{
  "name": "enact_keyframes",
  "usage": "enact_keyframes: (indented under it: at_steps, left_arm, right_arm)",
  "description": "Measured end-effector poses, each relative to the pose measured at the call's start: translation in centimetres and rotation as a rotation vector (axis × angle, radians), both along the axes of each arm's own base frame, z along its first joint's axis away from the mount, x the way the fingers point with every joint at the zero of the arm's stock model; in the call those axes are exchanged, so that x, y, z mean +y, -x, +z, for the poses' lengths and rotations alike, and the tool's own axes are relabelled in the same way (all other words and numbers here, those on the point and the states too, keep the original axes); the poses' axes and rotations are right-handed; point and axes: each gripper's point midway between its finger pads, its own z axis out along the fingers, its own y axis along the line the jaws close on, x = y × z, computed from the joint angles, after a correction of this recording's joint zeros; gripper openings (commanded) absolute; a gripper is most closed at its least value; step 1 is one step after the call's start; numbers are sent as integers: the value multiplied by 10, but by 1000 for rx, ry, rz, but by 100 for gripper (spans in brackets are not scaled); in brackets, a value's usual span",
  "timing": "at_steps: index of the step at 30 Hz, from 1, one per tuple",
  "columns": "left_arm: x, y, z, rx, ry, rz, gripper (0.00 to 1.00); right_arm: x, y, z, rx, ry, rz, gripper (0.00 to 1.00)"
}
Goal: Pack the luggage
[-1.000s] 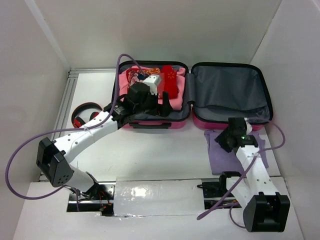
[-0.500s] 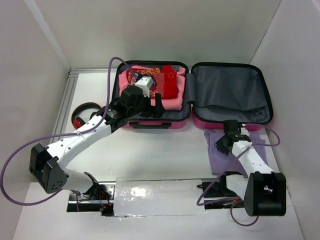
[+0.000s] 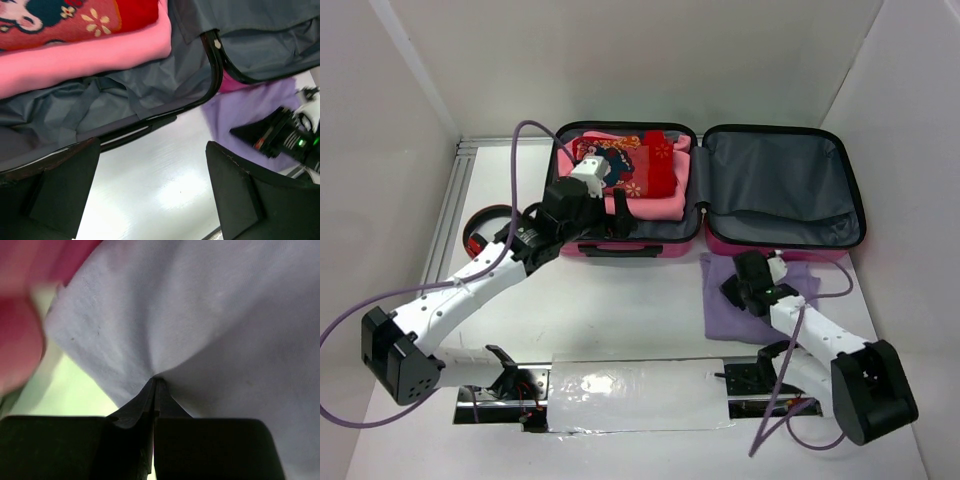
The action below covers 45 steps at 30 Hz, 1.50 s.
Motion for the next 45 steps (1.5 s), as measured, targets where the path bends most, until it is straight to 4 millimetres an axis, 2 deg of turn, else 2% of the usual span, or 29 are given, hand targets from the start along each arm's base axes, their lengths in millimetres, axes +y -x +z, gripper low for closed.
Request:
enact_keyframes:
  at_steps: [8, 13, 16, 21, 25, 28, 33, 35, 37, 38, 40, 42, 44, 45]
  left_arm:
    - [32, -1, 14, -51, 15, 86, 100]
    - [50, -1, 15, -66, 16, 134, 100]
    - [57, 0, 15, -71, 18, 154, 100]
    - [73, 7, 0, -56, 8, 183, 100]
    - [92, 14, -14, -32, -14, 228, 100]
    - [109, 17, -14, -31, -7, 284, 100]
    - [129, 18, -5, -35, 29, 317, 100]
    - [128, 21, -4, -14, 43, 291, 100]
    - [122, 26, -4, 4, 59, 250, 100]
    - [118, 29, -5, 13, 66, 229, 100]
    - [110, 36, -9, 34, 96, 183, 100]
    - [103, 47, -24, 69, 134, 149, 100]
    - [97, 61, -52, 131, 163, 133, 100]
    - [94, 71, -73, 184, 170, 125, 100]
  right_arm:
    - [101, 29, 3, 33, -100, 223, 0]
    - [160, 49, 3, 78, -93, 303, 0]
    - [197, 48, 4, 95, -81, 331, 0]
    - [254, 29, 7, 91, -95, 390, 0]
    - [284, 17, 9, 77, -103, 435, 0]
    - [292, 16, 10, 70, -84, 469, 0]
    - [289, 29, 17, 57, -17, 578, 1]
    - [281, 37, 35, 32, -1, 638, 19]
    - [271, 43, 65, -14, -8, 685, 49]
    - [268, 44, 84, -50, -21, 703, 56]
    - [256, 45, 123, -137, -50, 735, 65]
    - [239, 45, 154, -221, -84, 734, 72]
    - [215, 44, 165, -268, -92, 710, 76]
    - [193, 43, 162, -283, -82, 684, 78]
